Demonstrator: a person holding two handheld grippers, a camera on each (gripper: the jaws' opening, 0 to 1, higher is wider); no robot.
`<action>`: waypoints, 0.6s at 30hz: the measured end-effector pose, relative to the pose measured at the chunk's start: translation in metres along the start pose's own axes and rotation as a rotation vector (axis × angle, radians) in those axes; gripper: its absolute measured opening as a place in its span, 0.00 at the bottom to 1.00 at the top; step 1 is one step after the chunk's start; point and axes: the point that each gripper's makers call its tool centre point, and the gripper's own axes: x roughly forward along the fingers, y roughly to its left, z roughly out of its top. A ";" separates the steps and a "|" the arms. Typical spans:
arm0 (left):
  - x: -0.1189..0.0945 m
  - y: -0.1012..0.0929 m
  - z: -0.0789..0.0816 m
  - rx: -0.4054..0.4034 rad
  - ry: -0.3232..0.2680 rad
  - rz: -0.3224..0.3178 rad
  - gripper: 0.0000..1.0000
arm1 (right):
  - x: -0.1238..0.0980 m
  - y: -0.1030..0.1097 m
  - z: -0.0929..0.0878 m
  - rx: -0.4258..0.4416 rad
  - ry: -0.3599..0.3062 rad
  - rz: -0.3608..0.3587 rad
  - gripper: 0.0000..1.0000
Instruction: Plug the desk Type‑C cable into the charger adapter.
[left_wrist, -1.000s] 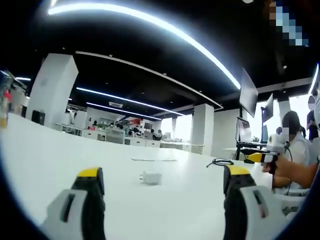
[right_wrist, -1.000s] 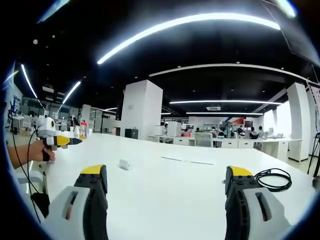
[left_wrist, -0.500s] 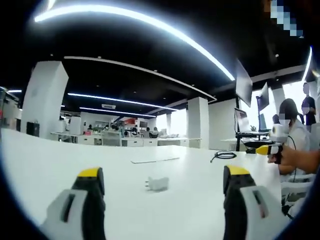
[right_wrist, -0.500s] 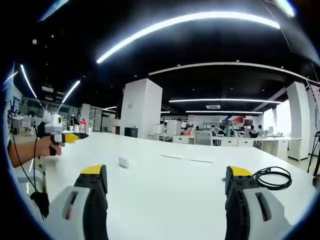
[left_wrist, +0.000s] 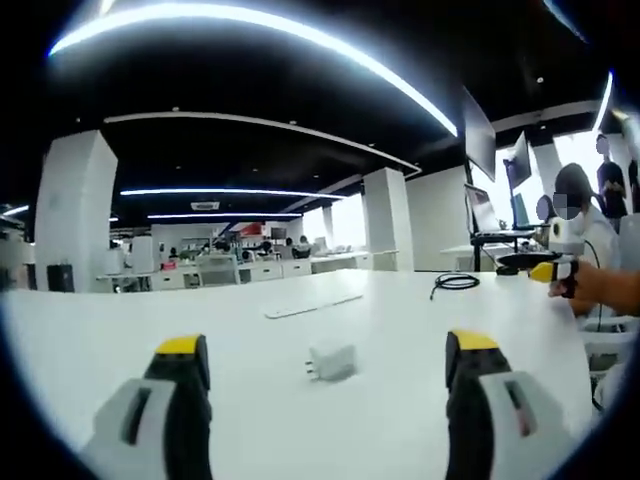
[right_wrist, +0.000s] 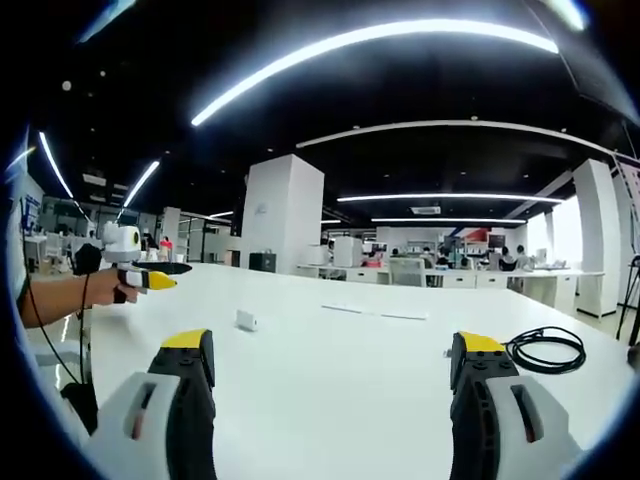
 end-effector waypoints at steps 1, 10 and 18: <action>0.003 0.000 -0.001 0.002 0.011 -0.010 0.98 | 0.000 0.000 -0.001 0.001 0.001 0.000 1.00; 0.033 0.001 -0.017 0.069 0.120 -0.111 0.93 | 0.001 -0.001 -0.005 0.010 0.013 0.002 1.00; 0.053 0.004 -0.019 0.082 0.165 -0.155 0.89 | 0.003 -0.001 -0.008 0.018 0.021 0.009 1.00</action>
